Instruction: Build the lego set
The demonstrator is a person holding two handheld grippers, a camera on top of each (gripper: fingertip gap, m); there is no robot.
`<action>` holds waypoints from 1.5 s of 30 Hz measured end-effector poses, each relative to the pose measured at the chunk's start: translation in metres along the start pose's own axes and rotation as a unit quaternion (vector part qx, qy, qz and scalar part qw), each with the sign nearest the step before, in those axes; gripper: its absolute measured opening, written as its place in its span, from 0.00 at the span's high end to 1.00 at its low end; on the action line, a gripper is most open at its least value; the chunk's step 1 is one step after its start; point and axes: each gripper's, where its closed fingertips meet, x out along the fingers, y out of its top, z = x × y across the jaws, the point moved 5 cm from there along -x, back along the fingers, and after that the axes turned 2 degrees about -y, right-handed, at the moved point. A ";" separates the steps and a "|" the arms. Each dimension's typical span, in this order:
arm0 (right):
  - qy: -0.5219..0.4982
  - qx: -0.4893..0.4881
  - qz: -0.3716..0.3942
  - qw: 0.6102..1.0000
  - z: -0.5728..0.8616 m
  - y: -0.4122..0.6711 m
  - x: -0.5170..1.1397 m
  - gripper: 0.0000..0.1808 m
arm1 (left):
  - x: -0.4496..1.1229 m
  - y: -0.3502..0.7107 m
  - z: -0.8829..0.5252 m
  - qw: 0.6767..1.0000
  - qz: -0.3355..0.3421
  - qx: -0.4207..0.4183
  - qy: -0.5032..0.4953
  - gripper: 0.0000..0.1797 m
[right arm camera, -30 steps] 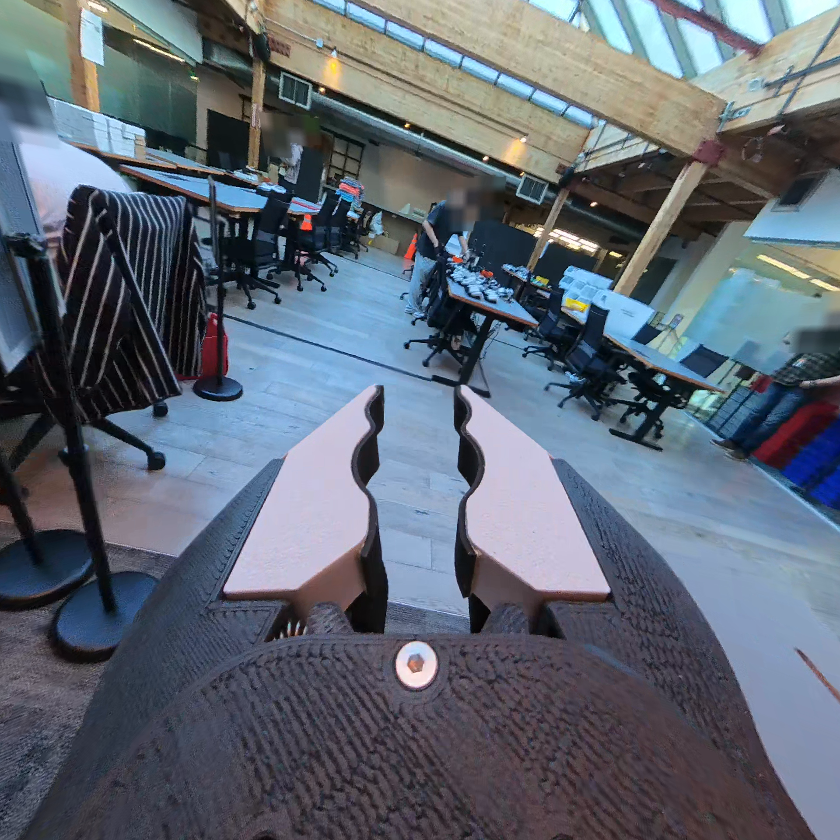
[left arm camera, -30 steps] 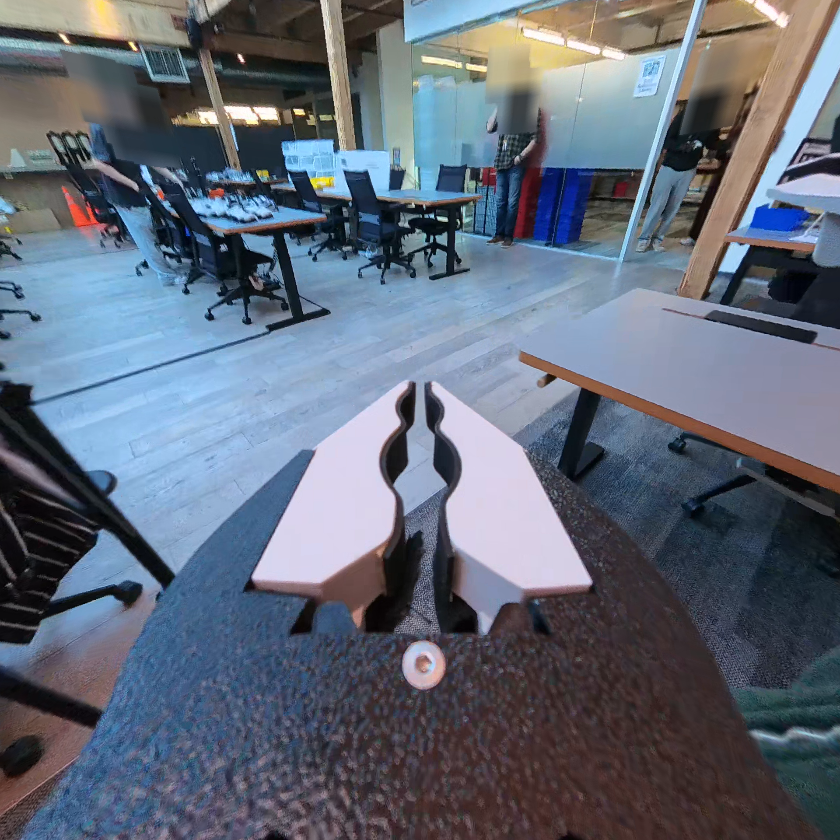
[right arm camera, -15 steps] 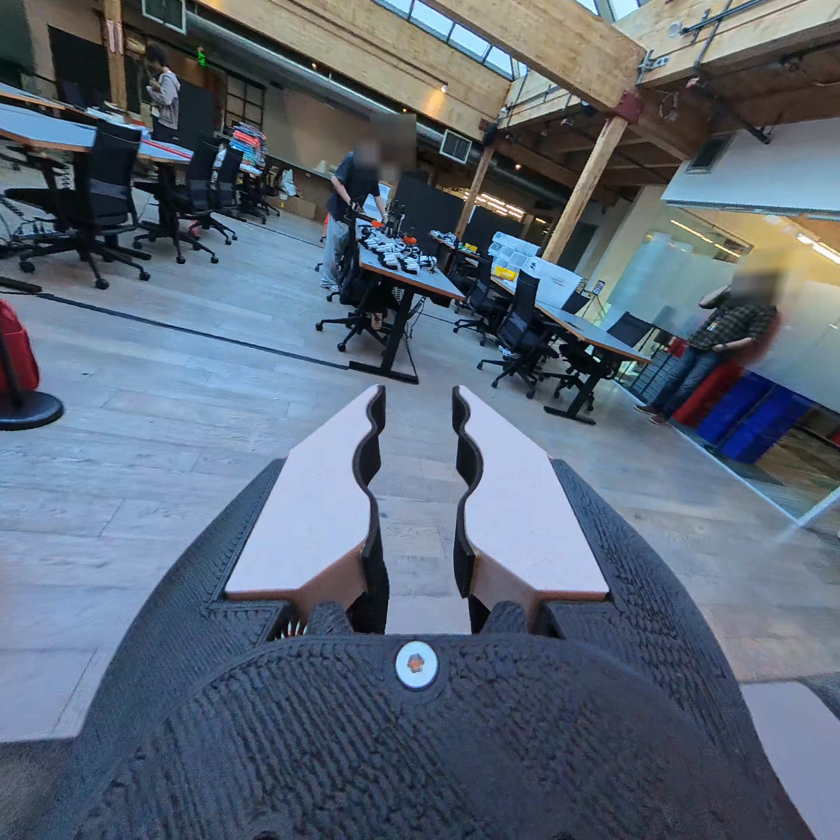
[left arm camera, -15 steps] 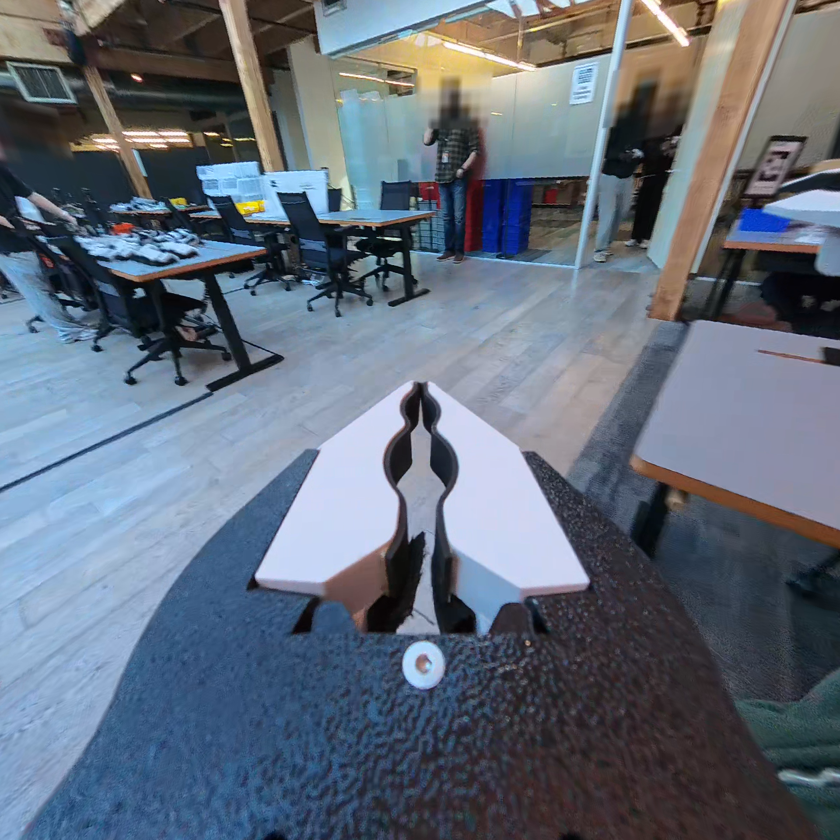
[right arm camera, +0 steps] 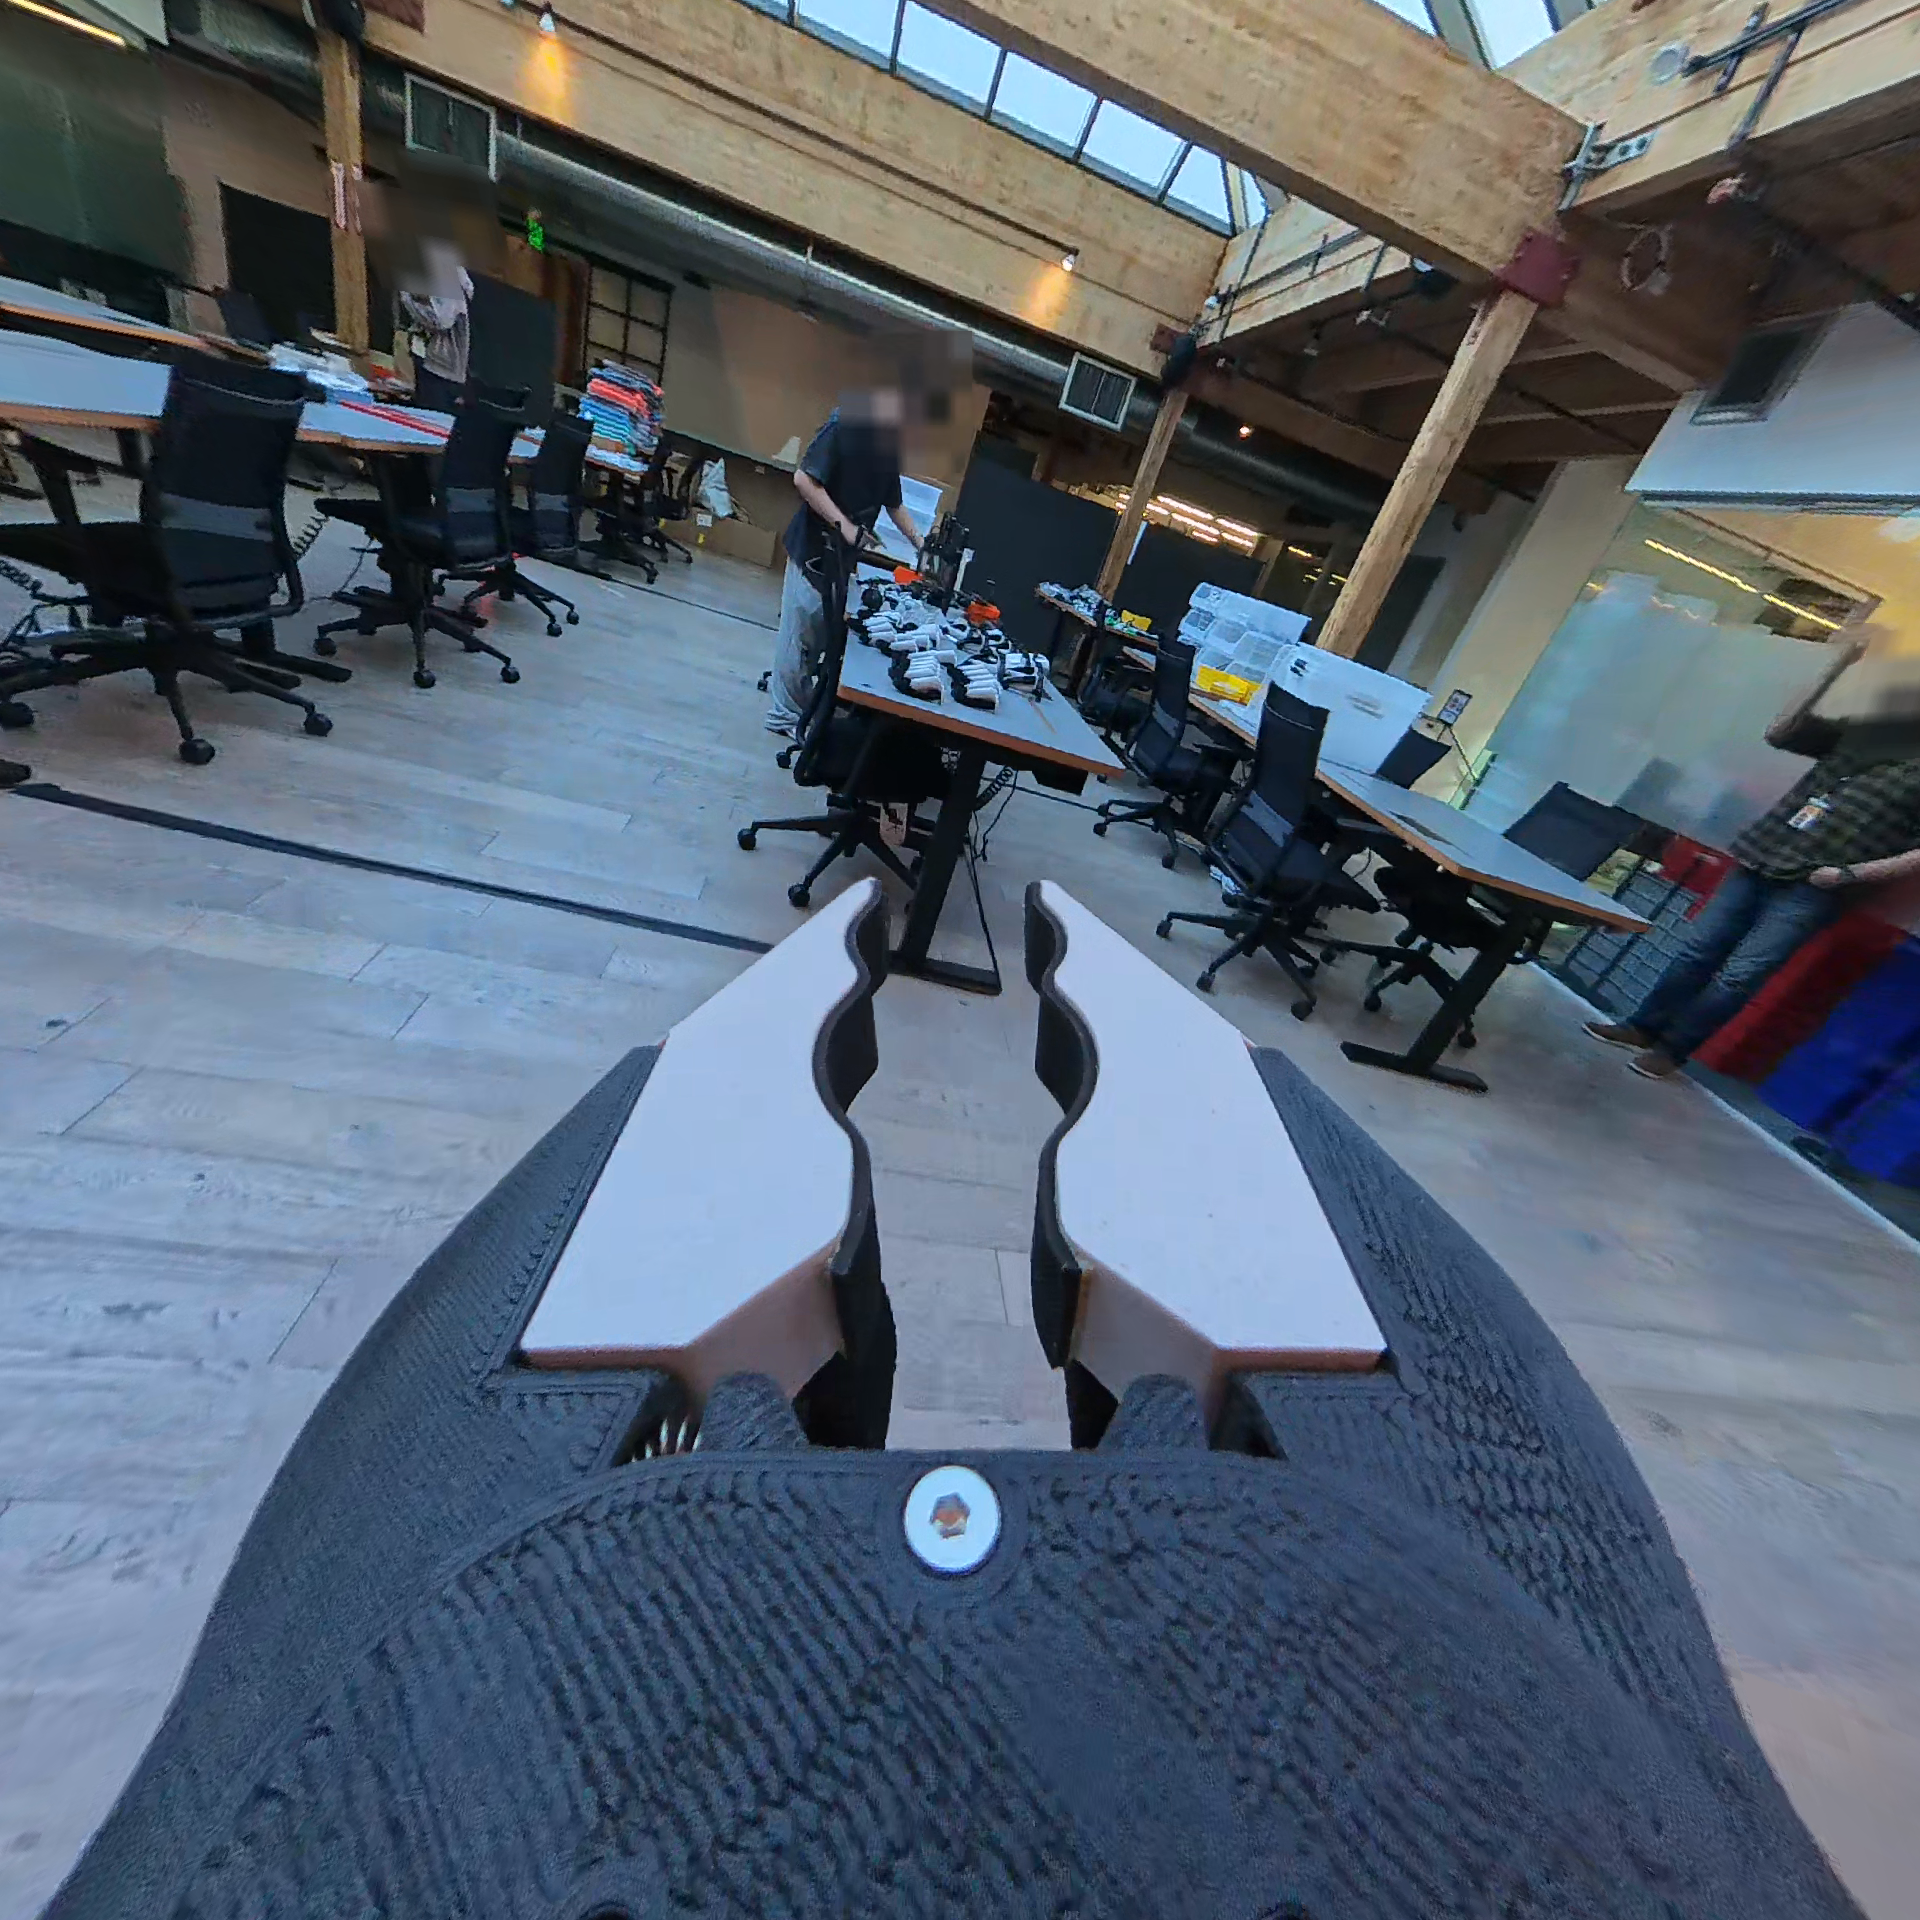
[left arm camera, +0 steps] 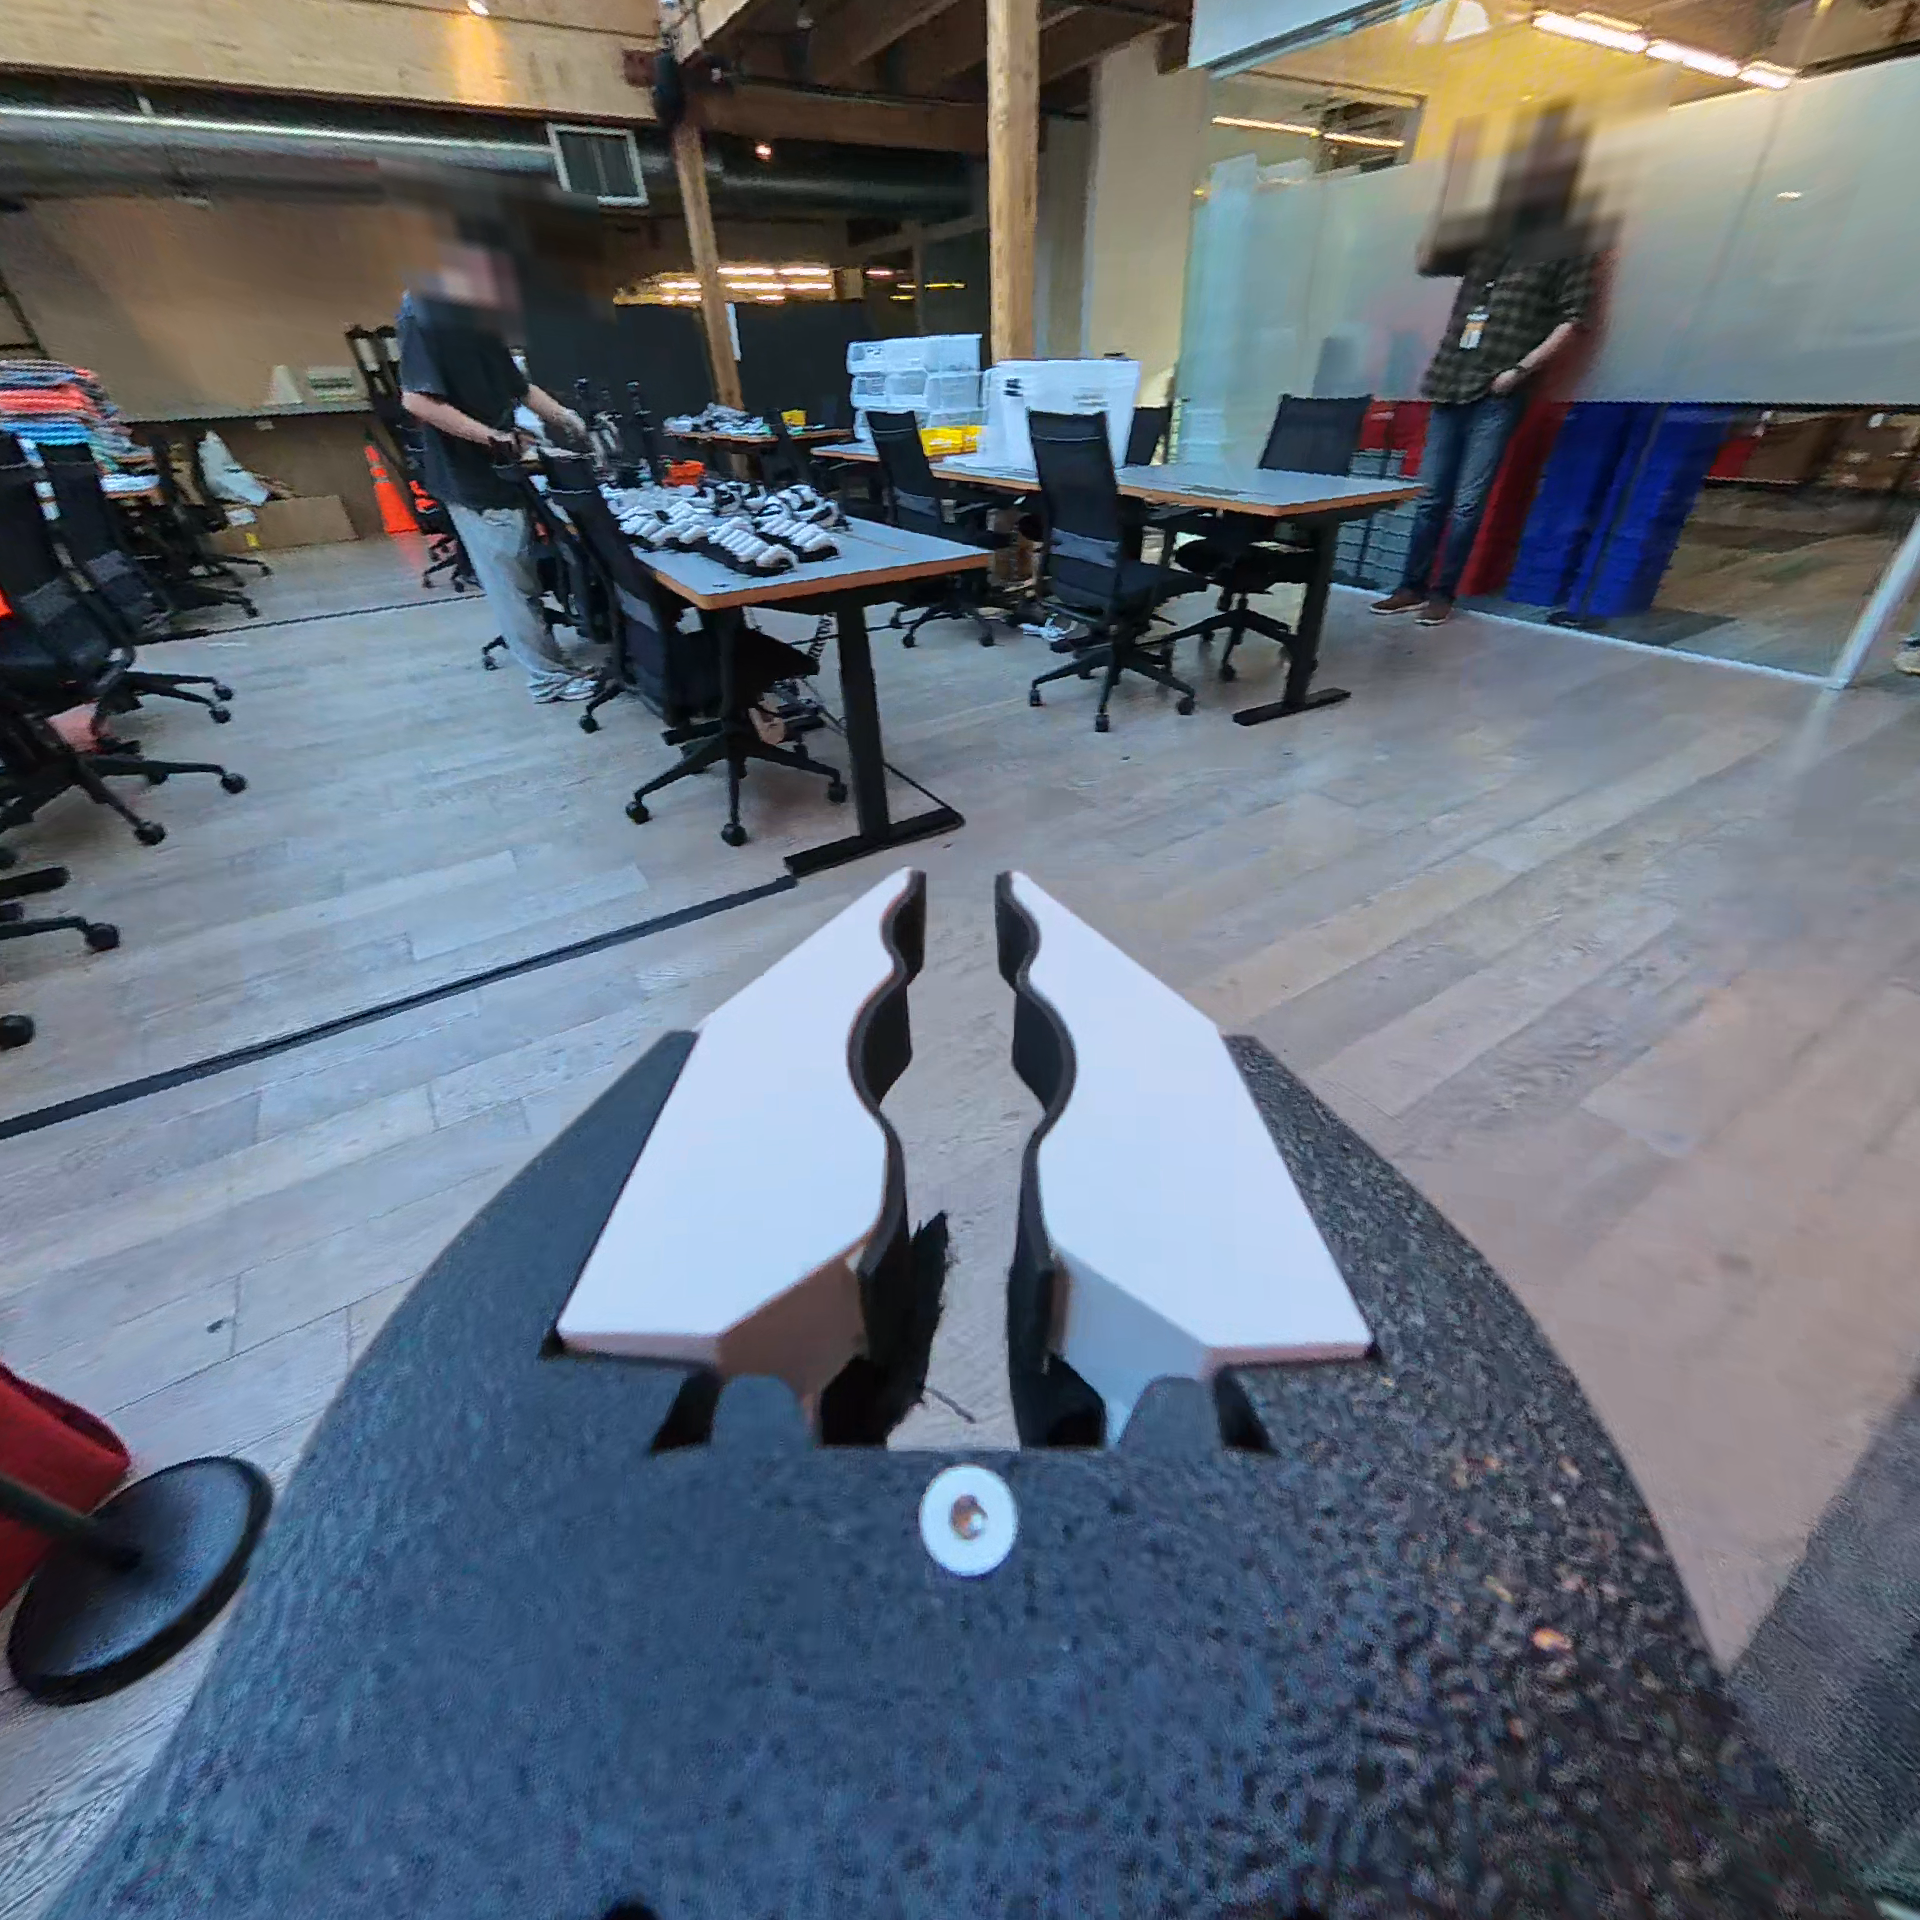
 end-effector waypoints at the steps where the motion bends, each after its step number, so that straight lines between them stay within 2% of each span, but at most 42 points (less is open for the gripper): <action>1: -0.007 0.005 0.001 1.000 0.003 -0.006 0.032 0.87 | 0.024 -0.001 -0.023 1.000 0.002 -0.003 0.015 0.93; 4: -0.014 0.020 -0.026 0.999 0.018 -0.013 0.129 0.87 | 0.103 0.008 -0.091 0.998 -0.012 -0.018 0.052 0.89; 7: -0.055 -0.015 -0.038 0.998 0.045 -0.011 0.200 0.86 | 0.192 0.034 -0.140 0.998 -0.010 0.002 0.068 0.87; 15: -0.148 -0.015 -0.085 0.985 0.138 -0.070 0.365 0.86 | 0.451 0.058 -0.182 0.999 0.014 0.004 0.041 0.74; 19: -0.170 -0.028 -0.076 0.982 0.196 -0.097 0.476 0.86 | 0.576 0.050 -0.187 0.998 0.034 -0.001 0.048 0.74; 22: -0.145 0.013 -0.073 0.987 0.227 -0.106 0.571 0.84 | 0.666 0.057 -0.191 0.998 0.039 -0.023 0.048 0.74; 26: -0.135 -0.005 -0.065 0.989 0.252 -0.116 0.686 0.83 | 0.777 0.074 -0.208 0.998 0.022 0.022 0.055 0.74; 34: -0.153 -0.010 -0.049 0.987 0.302 -0.153 0.901 0.83 | 0.974 0.072 -0.279 0.996 0.021 0.027 0.087 0.73; 38: -0.157 0.031 -0.050 0.986 0.323 -0.168 1.000 0.83 | 1.117 0.075 -0.296 0.998 0.025 0.026 0.051 0.75; 42: -0.198 -0.024 -0.068 0.978 0.358 -0.180 1.069 0.84 | 1.275 0.092 -0.270 0.994 0.019 0.103 -0.019 0.78; 45: -0.231 -0.047 -0.097 0.967 0.398 -0.202 1.104 0.84 | 1.388 0.094 -0.229 0.991 0.019 0.091 -0.097 0.78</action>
